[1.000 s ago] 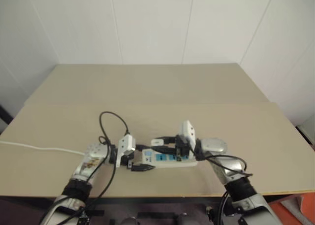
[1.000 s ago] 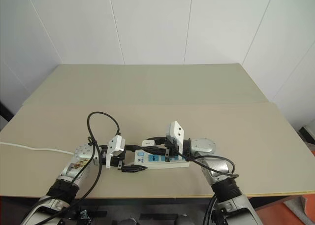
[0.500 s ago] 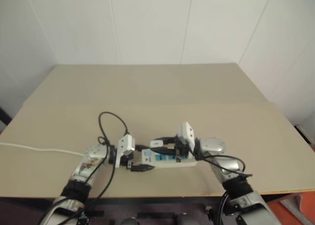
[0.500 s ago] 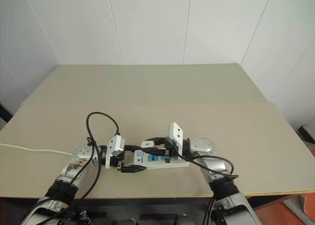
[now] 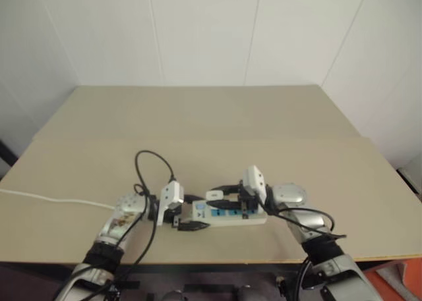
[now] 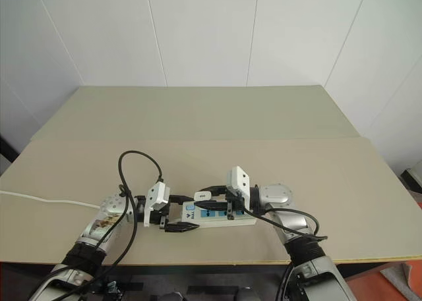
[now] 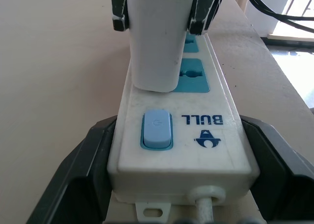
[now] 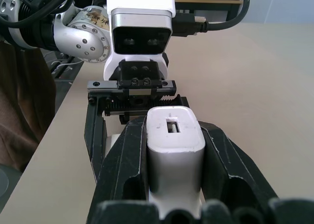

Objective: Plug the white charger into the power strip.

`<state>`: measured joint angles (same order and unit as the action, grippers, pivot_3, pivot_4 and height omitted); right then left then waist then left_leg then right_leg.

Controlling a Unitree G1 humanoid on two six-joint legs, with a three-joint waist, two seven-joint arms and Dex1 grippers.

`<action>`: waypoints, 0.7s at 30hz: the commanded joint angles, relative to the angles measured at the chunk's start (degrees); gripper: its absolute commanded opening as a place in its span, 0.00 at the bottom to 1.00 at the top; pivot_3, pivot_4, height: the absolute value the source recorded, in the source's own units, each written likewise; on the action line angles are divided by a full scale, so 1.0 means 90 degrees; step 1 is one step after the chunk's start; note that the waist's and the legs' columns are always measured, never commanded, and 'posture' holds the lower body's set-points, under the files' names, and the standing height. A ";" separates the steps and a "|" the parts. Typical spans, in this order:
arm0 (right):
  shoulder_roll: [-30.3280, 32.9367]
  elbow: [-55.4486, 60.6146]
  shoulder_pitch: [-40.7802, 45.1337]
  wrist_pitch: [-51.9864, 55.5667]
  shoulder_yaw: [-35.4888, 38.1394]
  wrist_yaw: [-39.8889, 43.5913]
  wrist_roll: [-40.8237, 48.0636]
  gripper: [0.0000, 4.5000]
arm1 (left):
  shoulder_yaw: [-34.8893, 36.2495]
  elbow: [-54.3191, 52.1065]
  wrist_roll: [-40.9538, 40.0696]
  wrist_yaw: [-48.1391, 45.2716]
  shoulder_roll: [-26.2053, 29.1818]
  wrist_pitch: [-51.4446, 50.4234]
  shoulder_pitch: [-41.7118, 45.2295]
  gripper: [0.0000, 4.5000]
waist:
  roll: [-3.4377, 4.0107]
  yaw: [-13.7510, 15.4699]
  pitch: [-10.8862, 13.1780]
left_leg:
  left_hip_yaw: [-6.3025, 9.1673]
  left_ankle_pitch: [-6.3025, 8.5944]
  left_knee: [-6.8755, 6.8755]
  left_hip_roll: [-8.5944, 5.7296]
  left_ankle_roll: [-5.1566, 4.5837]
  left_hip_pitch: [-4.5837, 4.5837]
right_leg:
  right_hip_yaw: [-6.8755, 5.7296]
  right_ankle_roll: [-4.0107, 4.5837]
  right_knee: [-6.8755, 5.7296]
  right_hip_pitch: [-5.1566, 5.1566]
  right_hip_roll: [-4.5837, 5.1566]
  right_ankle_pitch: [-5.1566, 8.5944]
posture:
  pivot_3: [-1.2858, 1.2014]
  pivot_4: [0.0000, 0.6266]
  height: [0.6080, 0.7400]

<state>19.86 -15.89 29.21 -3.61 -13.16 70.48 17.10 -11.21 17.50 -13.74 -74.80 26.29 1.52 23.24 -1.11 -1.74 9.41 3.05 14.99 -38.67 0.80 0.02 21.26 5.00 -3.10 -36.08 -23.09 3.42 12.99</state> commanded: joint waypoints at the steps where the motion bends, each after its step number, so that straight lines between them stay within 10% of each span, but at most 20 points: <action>1: 0.0496 -0.0409 -0.0100 -0.0103 0.0192 -0.0009 -0.0325 0.26 | -0.0099 -0.0040 0.0041 -0.0137 0.0147 -0.0093 -0.0243 0.73 | 0.0000 0.0001 0.0000 | 0.0000 0.0000 0.0000 0.0000 0.0000 0.0000 | 0.0000 0.0000 0.0000 0.0000 0.0000 0.0000 | 0.52 0.24 1.00; 21: 0.0484 -0.0784 0.0618 0.0329 -0.0383 0.0122 -0.0486 0.26 | -0.0102 -0.0008 0.0079 -0.0104 0.0148 -0.0042 -0.0211 0.73 | 0.0001 -0.0060 -0.0003 | 0.0000 0.0000 0.0000 0.0002 0.0000 -0.0014 | 0.0001 0.0002 -0.0005 0.0009 -0.0002 -0.0001 | 0.52 0.24 1.00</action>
<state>22.88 -19.99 34.74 -2.12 -17.00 73.38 16.88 -10.91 16.83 -13.77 -74.21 26.71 1.27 22.48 -1.10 -2.29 9.39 3.05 14.99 -38.67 0.81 0.02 21.12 5.01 -3.08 -36.13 -23.01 3.40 12.98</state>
